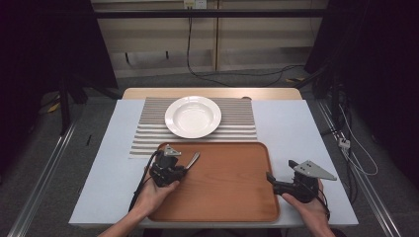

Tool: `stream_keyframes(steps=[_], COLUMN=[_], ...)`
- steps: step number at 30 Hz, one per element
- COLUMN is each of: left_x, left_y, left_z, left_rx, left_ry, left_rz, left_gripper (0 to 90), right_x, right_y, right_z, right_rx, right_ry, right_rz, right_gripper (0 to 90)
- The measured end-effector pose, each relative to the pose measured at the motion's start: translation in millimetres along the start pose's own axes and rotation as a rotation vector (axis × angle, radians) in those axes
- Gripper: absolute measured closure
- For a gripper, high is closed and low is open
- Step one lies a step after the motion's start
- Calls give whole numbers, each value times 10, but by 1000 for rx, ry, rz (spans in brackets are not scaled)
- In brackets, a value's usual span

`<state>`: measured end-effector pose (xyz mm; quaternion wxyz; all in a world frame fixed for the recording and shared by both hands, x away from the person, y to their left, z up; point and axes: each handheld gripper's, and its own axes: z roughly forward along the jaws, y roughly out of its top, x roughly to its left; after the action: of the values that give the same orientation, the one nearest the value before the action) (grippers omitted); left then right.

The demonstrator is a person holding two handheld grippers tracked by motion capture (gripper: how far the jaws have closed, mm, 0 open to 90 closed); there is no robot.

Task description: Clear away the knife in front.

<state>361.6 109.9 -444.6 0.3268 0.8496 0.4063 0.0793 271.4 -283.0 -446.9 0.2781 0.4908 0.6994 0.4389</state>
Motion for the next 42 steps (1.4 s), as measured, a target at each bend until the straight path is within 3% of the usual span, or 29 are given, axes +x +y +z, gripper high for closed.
stream_keyframes(steps=[6, 12, 19, 21, 23, 25, 27, 30, 32, 36, 37, 42], left_x=[7, 7, 29, 37, 29, 12, -9, -62, -70, -89, -91, -100], left_y=[6, 16, 35, 42, 58, 77, 88, 97, 100, 112, 114, 102], left_z=[14, 26, -16, -22, -36, -55, -87, -109, -98, -40, -16, 127], left_rx=[-6, -17, -86, -108, -114, -123, -139, -150, -149, -121, -102, -18], left_ry=[-18, -41, 14, -4, -7, -40, -95, -141, -192, -201, -191, -180], left_rz=[-3, 24, 98, 94, 116, 115, 119, 153, 160, 162, 173, 197], left_gripper=[775, 573, 280, 250, 235, 223, 259, 280, 356, 560, 653, 882], right_x=[-13, -20, -27, -26, -17, -5, -6, -11, -3, -5, -6, -3], right_y=[-6, -7, -6, -3, 0, 1, 3, 5, 4, 3, 3, 3], right_z=[2, 1, -5, 3, 2, 2, 7, 9, 5, -2, -4, 6], right_rx=[-1, -1, 0, 0, 0, -1, 1, 1, 1, -1, -1, 0], right_ry=[2, 5, 1, 0, -1, 0, -3, -3, -1, 0, -1, 1], right_rz=[4, 6, 4, 6, 5, 0, 2, 3, 1, 2, 0, 0], right_gripper=[86, 86, 86, 86, 86, 86, 86, 86, 86, 86, 86, 86])
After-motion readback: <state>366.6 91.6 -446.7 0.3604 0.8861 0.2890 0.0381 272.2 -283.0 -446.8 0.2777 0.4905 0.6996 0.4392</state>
